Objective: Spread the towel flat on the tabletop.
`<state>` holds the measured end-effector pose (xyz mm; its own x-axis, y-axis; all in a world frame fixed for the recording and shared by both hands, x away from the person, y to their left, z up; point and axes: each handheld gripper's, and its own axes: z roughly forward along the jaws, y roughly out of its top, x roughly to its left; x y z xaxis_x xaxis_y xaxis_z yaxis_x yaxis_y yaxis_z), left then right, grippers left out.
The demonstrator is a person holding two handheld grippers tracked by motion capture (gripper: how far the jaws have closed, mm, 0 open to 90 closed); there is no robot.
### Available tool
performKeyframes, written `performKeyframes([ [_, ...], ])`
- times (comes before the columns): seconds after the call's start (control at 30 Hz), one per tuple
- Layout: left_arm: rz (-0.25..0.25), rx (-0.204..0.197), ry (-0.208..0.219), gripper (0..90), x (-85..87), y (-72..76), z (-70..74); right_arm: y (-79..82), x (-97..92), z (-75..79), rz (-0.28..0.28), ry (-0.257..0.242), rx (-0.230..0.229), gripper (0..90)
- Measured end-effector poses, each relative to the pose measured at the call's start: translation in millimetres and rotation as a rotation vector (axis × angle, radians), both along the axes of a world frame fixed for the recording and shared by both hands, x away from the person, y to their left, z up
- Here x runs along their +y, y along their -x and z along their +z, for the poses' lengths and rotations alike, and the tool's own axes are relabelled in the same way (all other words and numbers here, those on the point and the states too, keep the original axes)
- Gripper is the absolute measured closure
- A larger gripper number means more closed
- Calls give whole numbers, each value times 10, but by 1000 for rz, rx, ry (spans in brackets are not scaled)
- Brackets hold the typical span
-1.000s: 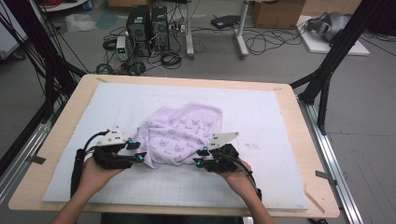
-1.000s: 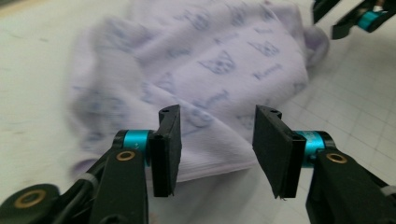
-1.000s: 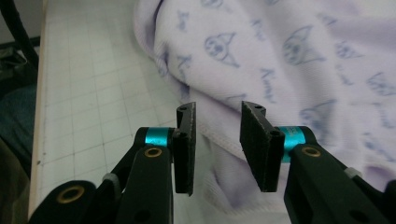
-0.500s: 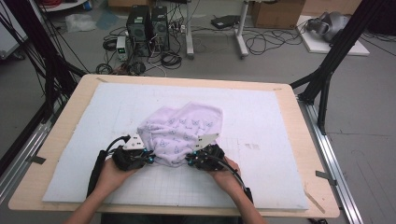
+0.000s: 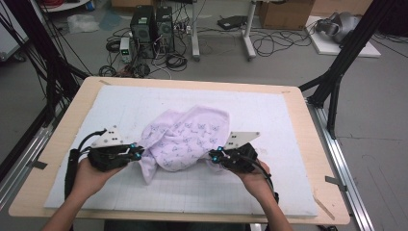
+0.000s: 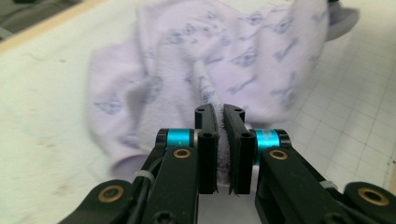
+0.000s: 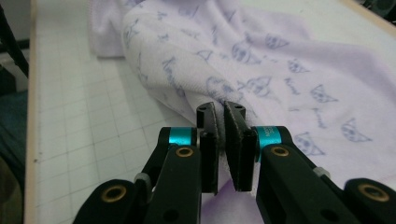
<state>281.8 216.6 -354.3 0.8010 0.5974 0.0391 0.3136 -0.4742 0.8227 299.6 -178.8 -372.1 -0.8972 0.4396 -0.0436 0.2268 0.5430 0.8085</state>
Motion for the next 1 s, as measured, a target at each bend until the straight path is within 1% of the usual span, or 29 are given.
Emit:
performKeyframes([
  [0.03,3,-4,-6,842,26,-2,25,17,-51,72,-7,7,-16,846],
  [0.07,11,-5,-7,842,37,-4,34,17,-51,72,-7,7,-16,846],
  [0.1,22,-6,-16,842,50,-28,32,20,-63,95,-8,11,-23,846],
  [0.17,36,-2,-23,842,59,-94,-7,-9,-82,130,-20,32,-25,844],
  [0.2,44,5,-27,842,62,-126,-29,-97,-97,112,-33,36,-3,842],
  [0.23,58,10,-33,842,60,-177,-68,-97,-97,112,-33,36,-3,842],
  [0.27,86,29,-42,842,67,-301,-152,-242,-103,39,-57,53,18,840],
  [0.3,86,29,-42,842,67,-301,-152,-242,-103,39,-57,53,18,840],
  [0.33,104,37,-49,842,69,-375,-199,-371,-99,-41,-77,68,48,839],
  [0.37,121,51,-51,842,75,-450,-245,-371,-99,-41,-77,68,48,839],
  [0.4,155,71,-61,842,78,-594,-342,-523,-109,-142,-103,76,81,837],
  [0.43,172,87,-69,842,80,-659,-390,-594,-120,-191,-114,71,103,837],
  [0.47,172,87,-69,842,80,-659,-390,-653,-129,-234,-127,72,117,834],
  [0.5,183,114,-78,841,85,-747,-467,-697,-138,-267,-138,70,128,829],
  [0.53,183,114,-78,839,85,-747,-467,-697,-138,-267,-138,70,128,829],
  [0.57,184,124,-75,839,88,-766,-487,-735,-148,-294,-141,55,143,815],
  [0.6,176,126,-66,817,94,-763,-486,-753,-162,-299,-138,28,142,747],
  [0.63,159,120,-46,790,101,-743,-471,-733,-168,-278,-139,23,135,727],
  [0.67,145,109,-28,790,110,-710,-444,-733,-168,-278,-139,23,135,727],
  [0.7,134,94,-19,756,125,-672,-407,-701,-176,-245,-132,17,122,716],
  [0.73,128,74,8,681,161,-587,-336,-613,-192,-158,-119,-1,81,700],
  [0.77,119,62,15,662,186,-542,-302,-559,-200,-110,-112,-8,64,693],
  [0.8,119,62,15,641,186,-542,-302,-502,-206,-65,-103,-21,50,682],
  [0.83,109,38,20,623,223,-439,-244,-439,-205,-24,-94,-31,41,676],
  [0.87,109,38,20,604,223,-439,-244,-375,-196,8,-83,-34,23,667],
  [0.9,105,30,19,575,237,-389,-219,-313,-181,35,-68,-33,10,662],
  [0.93,99,26,29,575,244,-336,-201,-313,-181,35,-68,-33,10,662],
  [0.97,87,19,39,556,247,-276,-191,-186,-131,59,-36,-37,-11,651],
  [1.0,73,11,46,550,240,-214,-188,-128,-103,54,-15,-39,-23,645],
])
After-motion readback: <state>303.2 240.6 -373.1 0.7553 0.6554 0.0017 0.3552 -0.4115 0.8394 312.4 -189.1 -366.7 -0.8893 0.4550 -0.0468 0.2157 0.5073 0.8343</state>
